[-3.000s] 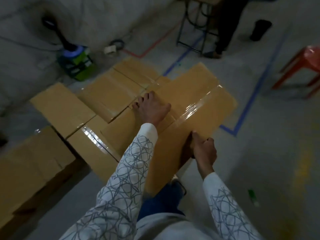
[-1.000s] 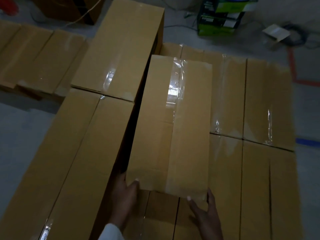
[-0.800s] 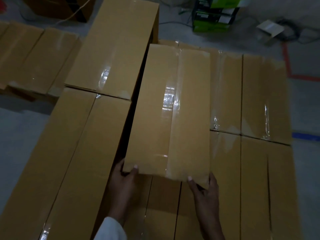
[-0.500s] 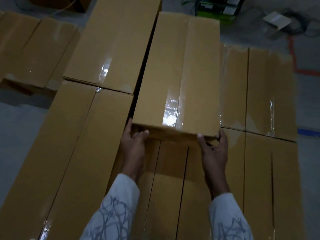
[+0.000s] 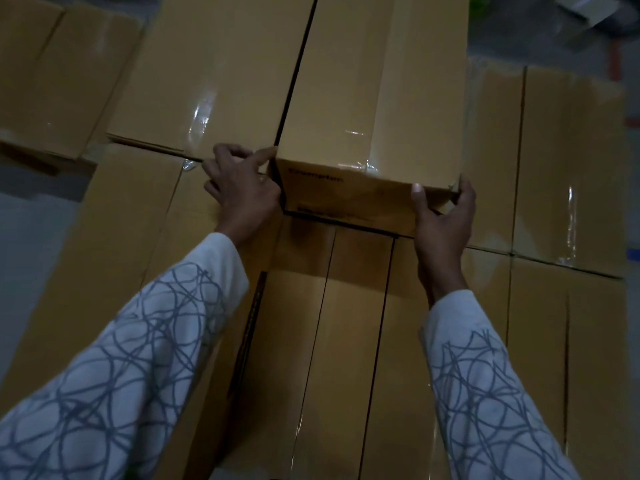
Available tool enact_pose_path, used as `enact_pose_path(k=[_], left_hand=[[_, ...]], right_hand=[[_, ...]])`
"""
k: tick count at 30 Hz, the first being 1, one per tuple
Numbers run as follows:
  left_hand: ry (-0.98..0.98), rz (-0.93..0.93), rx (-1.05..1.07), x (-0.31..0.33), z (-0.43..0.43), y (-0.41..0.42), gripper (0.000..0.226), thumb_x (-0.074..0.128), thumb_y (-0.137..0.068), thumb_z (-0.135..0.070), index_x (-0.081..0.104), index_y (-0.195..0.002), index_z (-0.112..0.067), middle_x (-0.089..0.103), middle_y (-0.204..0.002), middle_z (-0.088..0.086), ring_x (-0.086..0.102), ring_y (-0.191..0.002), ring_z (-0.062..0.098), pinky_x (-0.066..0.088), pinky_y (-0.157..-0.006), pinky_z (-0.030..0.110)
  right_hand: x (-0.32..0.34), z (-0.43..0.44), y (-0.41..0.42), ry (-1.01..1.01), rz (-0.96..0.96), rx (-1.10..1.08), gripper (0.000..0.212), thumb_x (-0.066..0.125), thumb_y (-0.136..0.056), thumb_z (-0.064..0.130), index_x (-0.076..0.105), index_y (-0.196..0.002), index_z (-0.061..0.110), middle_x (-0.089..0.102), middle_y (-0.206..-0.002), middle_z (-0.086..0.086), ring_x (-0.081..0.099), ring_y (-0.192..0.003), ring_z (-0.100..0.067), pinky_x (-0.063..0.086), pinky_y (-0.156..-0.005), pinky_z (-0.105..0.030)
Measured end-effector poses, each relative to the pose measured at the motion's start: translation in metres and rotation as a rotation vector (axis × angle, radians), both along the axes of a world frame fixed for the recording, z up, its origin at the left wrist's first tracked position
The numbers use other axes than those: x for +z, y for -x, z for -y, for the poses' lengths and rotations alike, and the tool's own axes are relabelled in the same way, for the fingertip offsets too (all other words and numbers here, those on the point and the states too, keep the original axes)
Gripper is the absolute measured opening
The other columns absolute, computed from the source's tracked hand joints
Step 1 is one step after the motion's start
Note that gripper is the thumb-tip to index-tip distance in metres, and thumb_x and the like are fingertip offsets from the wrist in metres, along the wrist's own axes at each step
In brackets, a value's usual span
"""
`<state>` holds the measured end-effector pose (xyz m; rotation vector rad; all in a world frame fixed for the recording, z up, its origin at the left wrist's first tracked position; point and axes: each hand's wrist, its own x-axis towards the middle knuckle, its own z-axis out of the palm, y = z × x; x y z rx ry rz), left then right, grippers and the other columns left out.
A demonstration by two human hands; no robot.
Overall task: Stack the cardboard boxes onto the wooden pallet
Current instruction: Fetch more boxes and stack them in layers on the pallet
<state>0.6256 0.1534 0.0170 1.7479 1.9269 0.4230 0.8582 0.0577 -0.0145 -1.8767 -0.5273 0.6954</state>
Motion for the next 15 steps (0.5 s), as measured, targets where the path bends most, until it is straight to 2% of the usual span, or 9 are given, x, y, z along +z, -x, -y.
enact_pose_path(k=[2, 5, 7, 10, 13, 15], left_hand=[[-0.029, -0.056, -0.05, -0.004, -0.011, 0.005, 0.048, 0.059, -0.088, -0.013, 0.064, -0.131, -0.034, 0.035, -0.141, 0.007, 0.029, -0.132, 0.033, 0.02, -0.099, 0.035], [-0.042, -0.079, -0.13, -0.013, -0.027, 0.014, 0.04, 0.066, -0.091, -0.03, 0.063, -0.13, -0.037, 0.039, -0.144, 0.002, 0.029, -0.135, 0.032, 0.02, -0.103, 0.04], [-0.055, -0.103, -0.175, -0.021, -0.032, 0.02, 0.042, 0.067, -0.091, -0.039, 0.061, -0.132, -0.039, 0.047, -0.142, -0.002, 0.033, -0.133, 0.032, 0.023, -0.102, 0.044], [-0.128, -0.133, -0.198, -0.031, -0.035, 0.025, 0.045, 0.066, -0.089, -0.043, 0.061, -0.134, -0.038, 0.055, -0.136, -0.005, 0.039, -0.128, 0.032, 0.024, -0.095, 0.039], [-0.185, -0.147, -0.263, -0.038, -0.033, 0.029, 0.042, 0.059, -0.089, -0.038, 0.066, -0.13, -0.034, 0.058, -0.134, -0.005, 0.043, -0.124, 0.033, 0.026, -0.093, 0.039], [-0.218, -0.185, -0.322, -0.042, -0.03, 0.031, 0.042, 0.058, -0.091, -0.034, 0.065, -0.132, -0.03, 0.056, -0.136, -0.002, 0.043, -0.124, 0.033, 0.03, -0.095, 0.042]], right_hand=[[-0.005, -0.007, 0.0, -0.001, 0.004, 0.0, 0.079, 0.075, -0.093, 0.037, 0.033, -0.159, 0.023, 0.039, -0.157, -0.002, 0.05, -0.136, -0.019, 0.051, -0.11, -0.04], [-0.011, -0.014, 0.003, 0.004, 0.022, -0.017, 0.078, 0.075, -0.094, 0.034, 0.034, -0.158, 0.02, 0.04, -0.156, -0.003, 0.049, -0.135, -0.016, 0.05, -0.11, -0.037], [-0.016, -0.016, 0.007, 0.019, 0.036, -0.019, 0.074, 0.072, -0.096, 0.032, 0.035, -0.158, 0.017, 0.04, -0.156, -0.004, 0.048, -0.133, -0.015, 0.048, -0.107, -0.028], [-0.02, -0.018, 0.012, 0.053, 0.085, -0.004, 0.065, 0.067, -0.101, 0.031, 0.037, -0.156, 0.014, 0.04, -0.156, -0.006, 0.049, -0.127, -0.013, 0.045, -0.096, -0.013], [-0.024, -0.019, 0.013, 0.066, 0.083, 0.009, 0.07, 0.068, -0.1, 0.033, 0.033, -0.157, 0.014, 0.035, -0.158, -0.009, 0.044, -0.138, -0.019, 0.045, -0.107, -0.027], [-0.026, -0.021, 0.011, 0.085, 0.038, 0.001, 0.074, 0.068, -0.099, 0.036, 0.03, -0.159, 0.016, 0.033, -0.16, -0.008, 0.039, -0.143, -0.021, 0.043, -0.111, -0.031]])
